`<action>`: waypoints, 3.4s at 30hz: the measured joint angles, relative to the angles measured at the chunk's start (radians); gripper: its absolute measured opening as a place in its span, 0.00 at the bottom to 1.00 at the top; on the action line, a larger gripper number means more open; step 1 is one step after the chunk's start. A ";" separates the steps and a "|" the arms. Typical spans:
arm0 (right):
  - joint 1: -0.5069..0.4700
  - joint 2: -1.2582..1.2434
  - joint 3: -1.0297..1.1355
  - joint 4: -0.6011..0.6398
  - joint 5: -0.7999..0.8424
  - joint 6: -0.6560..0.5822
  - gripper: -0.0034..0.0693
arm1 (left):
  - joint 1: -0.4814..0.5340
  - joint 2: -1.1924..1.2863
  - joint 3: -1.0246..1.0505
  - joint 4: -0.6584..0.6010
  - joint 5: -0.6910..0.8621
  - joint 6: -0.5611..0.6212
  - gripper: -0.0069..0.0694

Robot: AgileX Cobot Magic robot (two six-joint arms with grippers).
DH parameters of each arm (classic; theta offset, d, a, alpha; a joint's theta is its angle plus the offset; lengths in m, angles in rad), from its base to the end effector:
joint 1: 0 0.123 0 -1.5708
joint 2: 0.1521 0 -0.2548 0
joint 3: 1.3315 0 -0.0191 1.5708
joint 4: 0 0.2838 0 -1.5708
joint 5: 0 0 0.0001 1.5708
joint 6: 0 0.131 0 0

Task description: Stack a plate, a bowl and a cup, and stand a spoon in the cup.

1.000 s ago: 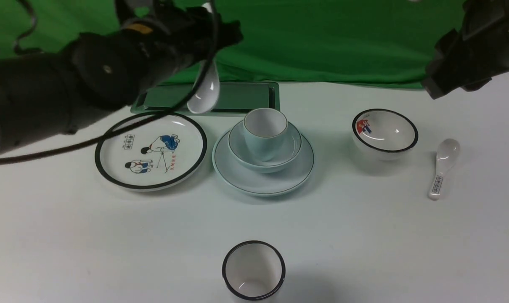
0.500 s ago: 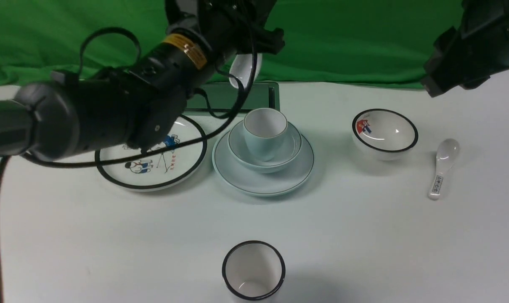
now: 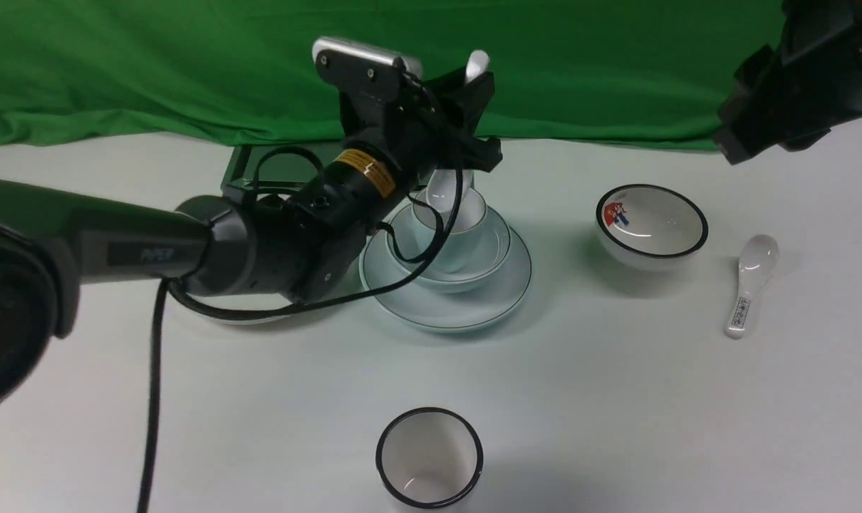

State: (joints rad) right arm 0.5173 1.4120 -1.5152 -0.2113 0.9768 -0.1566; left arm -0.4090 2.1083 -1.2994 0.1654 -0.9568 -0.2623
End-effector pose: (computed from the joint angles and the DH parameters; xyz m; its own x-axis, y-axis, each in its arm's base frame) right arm 0.3288 0.1609 0.3598 -0.4823 -0.5833 -0.6536 -0.5308 0.7881 -0.3117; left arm 0.4648 -0.2207 0.1757 0.1199 -0.2309 -0.9656 0.5417 0.8303 -0.1313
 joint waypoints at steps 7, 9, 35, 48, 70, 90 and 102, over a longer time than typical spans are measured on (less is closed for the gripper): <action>0.000 0.000 0.000 0.000 -0.002 -0.016 0.43 | 0.019 0.052 -0.061 0.090 0.013 -0.081 0.23; 0.000 0.000 0.000 0.000 -0.005 -0.019 0.43 | 0.025 0.065 -0.061 0.098 0.018 -0.092 0.23; 0.000 -0.062 0.005 0.010 0.025 0.041 0.34 | 0.211 -0.840 0.033 1.529 0.343 -1.535 0.15; 0.000 -0.337 0.086 0.151 -0.188 0.051 0.06 | 0.580 -1.203 0.362 1.571 0.067 -1.580 0.04; 0.000 -1.012 0.734 0.159 -0.718 0.039 0.09 | 0.559 -1.267 0.439 1.574 -0.140 -1.513 0.04; -0.107 -1.133 1.011 -0.001 -0.675 0.178 0.06 | 0.559 -1.267 0.439 1.574 -0.142 -1.505 0.04; -0.499 -1.368 1.485 0.003 -0.915 0.254 0.06 | 0.559 -1.267 0.439 1.574 -0.143 -1.498 0.04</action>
State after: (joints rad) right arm 0.0184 0.0437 -0.0300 -0.2086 0.0613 0.0977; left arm 0.1500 0.8415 -0.8605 1.7392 -1.0995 -1.7599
